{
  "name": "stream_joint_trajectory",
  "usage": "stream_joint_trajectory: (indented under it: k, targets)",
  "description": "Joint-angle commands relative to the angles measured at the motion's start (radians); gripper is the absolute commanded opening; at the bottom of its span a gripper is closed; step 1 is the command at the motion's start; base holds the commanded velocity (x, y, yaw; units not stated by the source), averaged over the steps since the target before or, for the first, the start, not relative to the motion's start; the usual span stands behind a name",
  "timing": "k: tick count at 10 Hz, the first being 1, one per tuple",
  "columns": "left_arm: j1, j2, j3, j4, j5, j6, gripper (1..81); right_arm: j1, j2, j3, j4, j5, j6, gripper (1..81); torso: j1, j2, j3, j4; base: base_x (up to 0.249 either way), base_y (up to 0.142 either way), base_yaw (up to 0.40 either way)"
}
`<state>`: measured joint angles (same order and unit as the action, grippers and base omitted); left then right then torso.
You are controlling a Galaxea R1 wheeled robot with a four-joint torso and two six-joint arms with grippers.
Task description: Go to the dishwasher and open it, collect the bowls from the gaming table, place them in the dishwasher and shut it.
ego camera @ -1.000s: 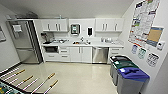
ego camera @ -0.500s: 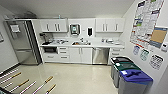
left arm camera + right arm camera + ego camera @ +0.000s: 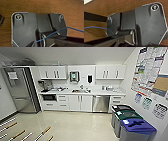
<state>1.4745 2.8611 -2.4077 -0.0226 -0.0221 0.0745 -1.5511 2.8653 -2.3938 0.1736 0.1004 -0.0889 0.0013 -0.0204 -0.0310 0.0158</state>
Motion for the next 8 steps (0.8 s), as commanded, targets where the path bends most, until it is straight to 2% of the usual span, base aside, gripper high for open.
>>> stream_joint_trajectory:
  k: [1, 8]
  targets:
    - [-0.050, -0.011, 0.012, -0.008, 0.054, -0.001, 81.1, 0.047, -0.008, 0.010, -0.003, -0.061, -0.006, 81.1, 0.000, 0.000, 0.000, 0.000, 0.147, 0.000, 0.000]
    - [-0.050, -0.008, 0.012, -0.007, 0.054, -0.001, 81.1, 0.053, -0.008, 0.009, -0.005, -0.062, -0.006, 81.1, 0.000, 0.000, 0.000, 0.000, 0.147, 0.000, 0.000]
